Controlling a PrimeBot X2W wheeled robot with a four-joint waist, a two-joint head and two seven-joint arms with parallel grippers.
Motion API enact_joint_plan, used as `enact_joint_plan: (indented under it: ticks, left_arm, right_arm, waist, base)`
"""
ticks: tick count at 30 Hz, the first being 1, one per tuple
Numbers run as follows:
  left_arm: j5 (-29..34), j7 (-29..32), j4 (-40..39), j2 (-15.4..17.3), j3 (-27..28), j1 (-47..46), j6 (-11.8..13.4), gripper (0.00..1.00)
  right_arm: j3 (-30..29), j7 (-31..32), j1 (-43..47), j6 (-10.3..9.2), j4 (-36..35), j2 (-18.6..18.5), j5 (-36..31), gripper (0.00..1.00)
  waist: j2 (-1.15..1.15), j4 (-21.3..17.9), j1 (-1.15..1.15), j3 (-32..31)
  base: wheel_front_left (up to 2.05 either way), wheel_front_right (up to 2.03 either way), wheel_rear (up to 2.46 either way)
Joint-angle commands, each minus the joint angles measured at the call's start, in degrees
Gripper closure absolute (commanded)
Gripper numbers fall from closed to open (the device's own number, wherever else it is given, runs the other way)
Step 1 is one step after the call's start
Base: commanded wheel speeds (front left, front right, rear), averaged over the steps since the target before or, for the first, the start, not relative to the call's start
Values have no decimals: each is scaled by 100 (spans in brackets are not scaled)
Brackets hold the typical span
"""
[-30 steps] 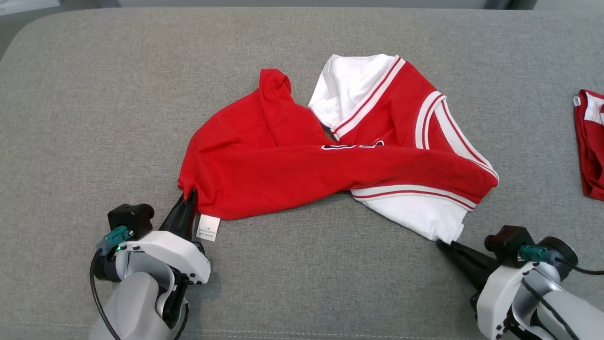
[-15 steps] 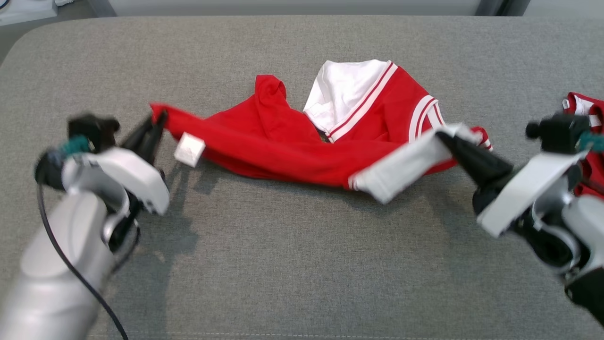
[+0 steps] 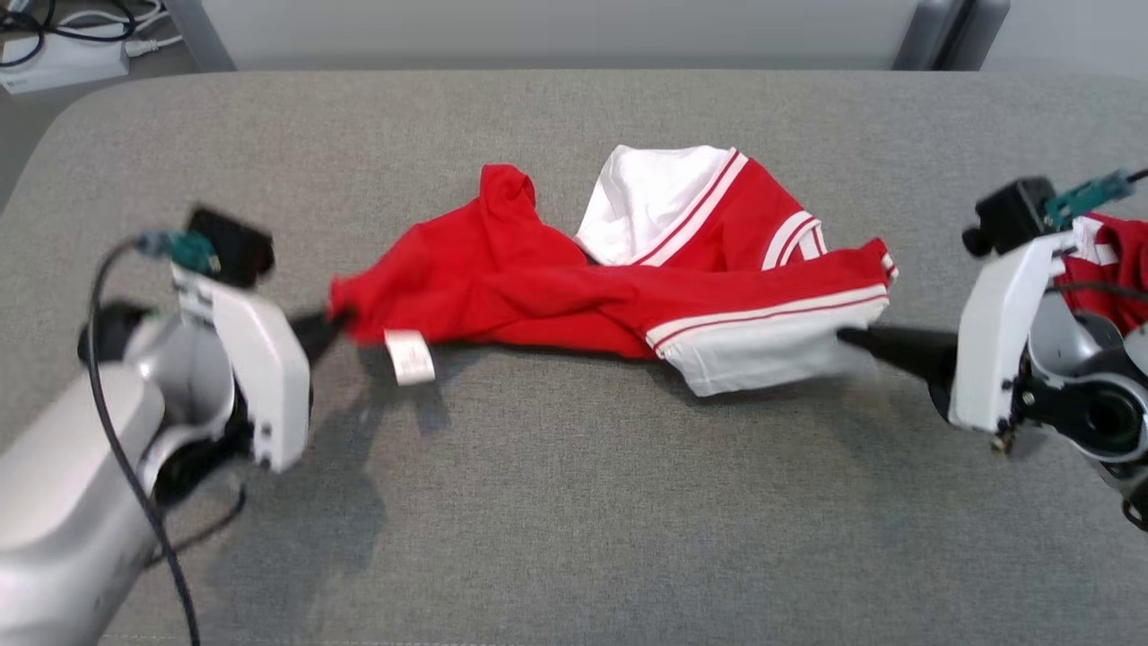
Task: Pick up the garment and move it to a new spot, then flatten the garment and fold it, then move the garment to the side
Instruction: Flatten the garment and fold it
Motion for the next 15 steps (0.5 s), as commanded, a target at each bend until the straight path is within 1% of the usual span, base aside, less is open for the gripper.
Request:
enact_joint_plan:
  ticks: [1, 3, 6, 8, 11, 13, 15]
  left_arm:
    - [-142, 140, -227, 424, 139, -4, -39, 100]
    - [-478, 557, -654, 760, -161, 247, -39, 100]
    - [-1090, 1096, -1379, 1278, -414, 589, -39, 100]
    - [-1577, 1407, -1923, 1614, -441, 789, -39, 100]
    - [-2125, 1786, -2637, 2111, -379, 1032, -31, 100]
    - [-2449, 1848, -3037, 2295, -273, 1178, 53, 100]
    - [-2698, 1800, -3305, 2359, -180, 1319, 188, 100]
  right_arm:
    - [11, 162, 199, 0, -163, -168, 75, 100]
    - [78, 510, 362, 0, -352, -345, 225, 100]
    - [28, 833, 637, 0, -683, -590, 506, 100]
    - [-57, 999, 849, 0, -931, -797, 724, 100]
    - [-213, 1129, 1138, 0, -1335, -1168, 942, 100]
    - [-355, 1056, 1282, 0, -1601, -1348, 1005, 100]
    - [-477, 925, 1401, 0, -1774, -1414, 1030, 100]
  waist:
    - [0, -25, 0, -51]
    - [0, -45, 0, -91]
    - [0, -82, 0, -126]
    - [0, -84, 0, -139]
    - [0, -79, 0, -143]
    - [0, -81, 0, -120]
    - [0, -92, 0, -64]
  base:
    - [0, 0, 0]
    - [0, 0, 0]
    - [0, 0, 0]
    - [0, 0, 0]
    - [0, 0, 0]
    - [0, 0, 0]
    - [0, 0, 0]
